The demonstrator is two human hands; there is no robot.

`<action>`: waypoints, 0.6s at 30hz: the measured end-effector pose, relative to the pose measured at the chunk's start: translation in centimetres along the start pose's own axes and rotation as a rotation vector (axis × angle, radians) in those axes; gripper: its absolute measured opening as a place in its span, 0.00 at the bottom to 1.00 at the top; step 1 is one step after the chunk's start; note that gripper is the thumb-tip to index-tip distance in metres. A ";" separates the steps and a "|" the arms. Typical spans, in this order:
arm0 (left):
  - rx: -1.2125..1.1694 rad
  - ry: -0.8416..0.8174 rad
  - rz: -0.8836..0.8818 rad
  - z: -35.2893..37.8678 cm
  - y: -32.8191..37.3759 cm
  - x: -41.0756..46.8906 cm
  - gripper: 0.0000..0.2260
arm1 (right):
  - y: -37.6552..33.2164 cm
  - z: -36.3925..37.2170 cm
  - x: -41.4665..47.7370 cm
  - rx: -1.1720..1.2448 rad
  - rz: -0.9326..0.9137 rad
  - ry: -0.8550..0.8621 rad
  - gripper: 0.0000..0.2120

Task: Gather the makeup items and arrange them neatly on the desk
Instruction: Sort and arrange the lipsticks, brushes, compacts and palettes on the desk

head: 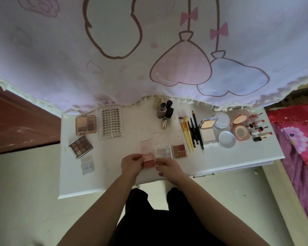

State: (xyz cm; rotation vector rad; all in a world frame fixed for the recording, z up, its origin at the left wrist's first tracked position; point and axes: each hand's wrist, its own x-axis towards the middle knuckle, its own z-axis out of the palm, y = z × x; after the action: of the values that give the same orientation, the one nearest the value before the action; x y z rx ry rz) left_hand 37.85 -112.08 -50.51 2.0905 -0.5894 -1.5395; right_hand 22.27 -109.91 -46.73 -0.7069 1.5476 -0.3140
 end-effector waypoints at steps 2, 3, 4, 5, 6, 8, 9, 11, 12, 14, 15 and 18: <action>0.068 0.009 0.023 0.1 -0.2 0.1 0.10 | 0.1 -0.2 0.1 0.032 0.007 -0.006 0.16; 0.099 0.010 0.034 0.2 -0.4 0.3 0.10 | 0.1 -0.2 0.1 0.044 0.012 -0.003 0.16; 0.126 0.011 0.040 0.2 -0.6 0.3 0.11 | 0.1 -0.3 0.1 0.057 0.014 0.002 0.16; 0.156 0.009 0.053 0.3 -0.8 0.5 0.11 | 0.1 -0.3 0.1 0.068 0.018 0.006 0.16; 0.186 0.013 0.063 0.4 -0.7 0.3 0.11 | 0.2 -0.4 0.1 0.075 0.019 0.008 0.15; 0.218 0.005 0.073 0.4 -0.6 -0.1 0.10 | 0.2 -0.5 0.1 0.075 0.016 0.016 0.15; 0.216 -0.007 0.077 0.5 -0.6 -0.1 0.10 | 0.3 -0.6 0.1 0.071 0.019 0.020 0.15; 0.207 -0.030 0.087 0.5 -1.1 0.3 0.12 | 0.5 -0.7 0.3 0.058 0.023 0.028 0.17; 0.210 -0.035 0.084 0.3 -0.9 0.1 0.14 | 0.6 -0.8 0.3 0.051 0.022 0.037 0.17; 0.194 -0.046 0.084 0.0 -0.1 -0.7 0.13 | 0.6 -0.9 0.3 0.035 0.015 0.055 0.17; 0.193 -0.040 0.100 -0.3 0.2 -1.2 0.12 | 0.5 -0.9 0.3 0.018 0.006 0.064 0.17; 0.288 0.016 0.197 -2.3 1.1 -1.9 0.12 | -0.5 -0.5 0.6 -0.076 -0.048 0.087 0.15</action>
State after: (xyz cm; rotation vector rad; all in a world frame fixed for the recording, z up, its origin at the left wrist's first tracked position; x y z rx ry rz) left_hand 39.48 -111.49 -47.80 2.1704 -1.0310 -1.3930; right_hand 21.91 -110.78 -46.89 -0.7999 1.6344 -0.3264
